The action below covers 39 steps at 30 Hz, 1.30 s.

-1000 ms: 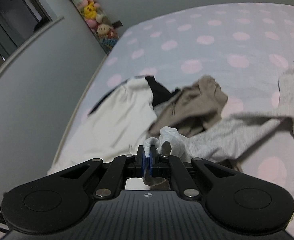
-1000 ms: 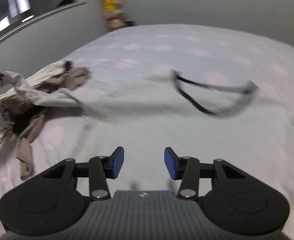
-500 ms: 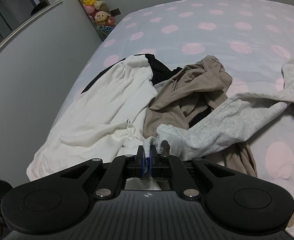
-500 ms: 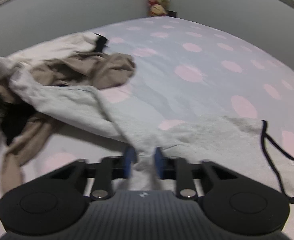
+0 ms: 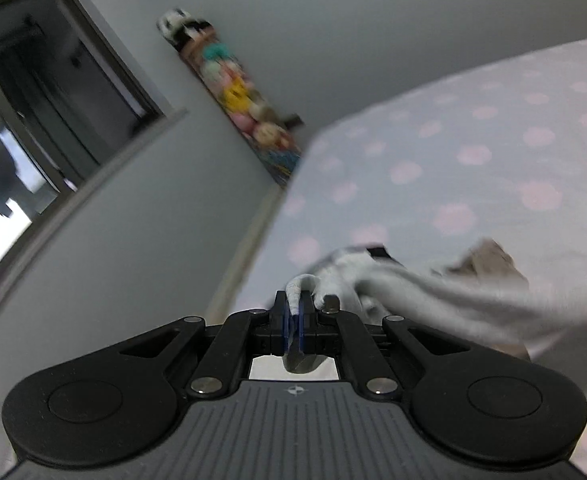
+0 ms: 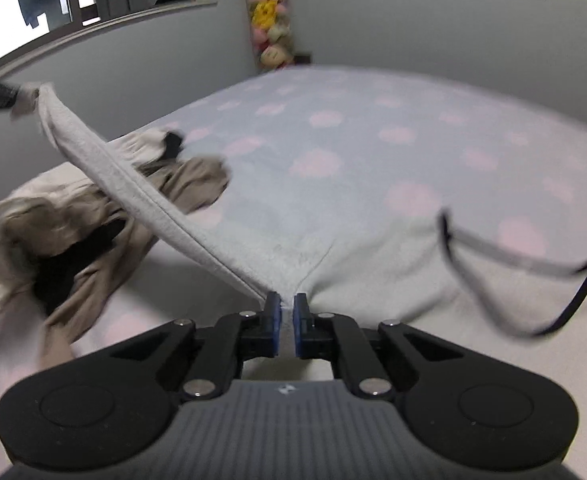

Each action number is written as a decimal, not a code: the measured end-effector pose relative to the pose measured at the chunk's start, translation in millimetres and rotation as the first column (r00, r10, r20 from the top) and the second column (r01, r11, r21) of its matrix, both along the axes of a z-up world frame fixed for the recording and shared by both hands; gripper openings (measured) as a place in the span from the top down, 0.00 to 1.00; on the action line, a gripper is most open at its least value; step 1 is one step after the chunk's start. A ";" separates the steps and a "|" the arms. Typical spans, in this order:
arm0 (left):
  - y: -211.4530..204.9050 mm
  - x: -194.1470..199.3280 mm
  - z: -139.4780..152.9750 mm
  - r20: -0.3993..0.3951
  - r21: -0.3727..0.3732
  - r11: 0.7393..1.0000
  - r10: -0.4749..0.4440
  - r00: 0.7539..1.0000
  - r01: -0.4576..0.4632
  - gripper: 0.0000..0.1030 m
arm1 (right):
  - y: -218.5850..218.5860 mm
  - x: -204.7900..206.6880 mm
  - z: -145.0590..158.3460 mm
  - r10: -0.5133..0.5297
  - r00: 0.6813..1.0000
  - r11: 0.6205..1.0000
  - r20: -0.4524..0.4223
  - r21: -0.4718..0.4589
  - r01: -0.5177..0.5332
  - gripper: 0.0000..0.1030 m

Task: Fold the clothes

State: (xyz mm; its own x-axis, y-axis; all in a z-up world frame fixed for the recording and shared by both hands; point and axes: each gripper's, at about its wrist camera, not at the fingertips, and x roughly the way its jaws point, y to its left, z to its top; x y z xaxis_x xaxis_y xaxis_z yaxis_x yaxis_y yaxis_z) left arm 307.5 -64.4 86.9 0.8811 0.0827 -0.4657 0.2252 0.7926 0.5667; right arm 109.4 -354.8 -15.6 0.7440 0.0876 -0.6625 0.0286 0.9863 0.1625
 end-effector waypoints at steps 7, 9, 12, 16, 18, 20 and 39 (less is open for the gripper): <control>-36.3 -10.5 27.0 0.095 -0.026 0.998 -0.048 0.994 0.051 0.97 | 23.2 -5.8 -29.6 0.044 0.997 0.997 -0.065 0.065 -0.039 0.87; -46.0 -8.5 30.2 0.106 0.007 0.998 -0.063 0.992 0.062 0.98 | 19.1 -11.6 -25.3 0.043 0.998 0.997 -0.044 0.072 -0.040 0.74; -56.1 2.7 34.2 0.112 0.034 0.998 -0.058 0.992 0.055 0.97 | 5.2 -23.1 -16.3 0.027 0.999 0.998 -0.021 0.050 -0.026 0.67; -66.0 17.8 37.2 0.123 0.053 0.998 -0.040 0.992 0.034 0.97 | -36.9 -23.8 -6.1 -0.016 1.000 1.000 -0.015 -0.024 0.016 0.67; -68.9 20.3 35.7 0.119 0.062 0.998 -0.037 0.992 0.030 0.98 | -56.0 -12.1 -5.3 -0.023 1.000 0.998 -0.021 -0.051 0.022 0.67; -71.3 24.2 31.3 0.116 0.084 0.996 -0.042 0.992 0.033 0.97 | -72.1 7.2 -7.6 -0.020 0.999 0.997 -0.032 -0.069 0.018 0.67; -45.1 68.6 -38.2 -0.026 0.160 0.986 0.047 0.999 -0.042 0.97 | -154.1 129.9 -44.3 -0.061 0.991 0.998 -0.119 -0.018 0.060 0.79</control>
State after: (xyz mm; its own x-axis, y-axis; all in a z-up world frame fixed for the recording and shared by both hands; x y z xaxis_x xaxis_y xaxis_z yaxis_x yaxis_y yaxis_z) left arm 376.2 -109.5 48.7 0.8608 0.1965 -0.4695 0.2106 0.7023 0.6801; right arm 239.3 -508.9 -59.9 0.6630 0.0345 -0.7478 0.1067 0.9844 0.1401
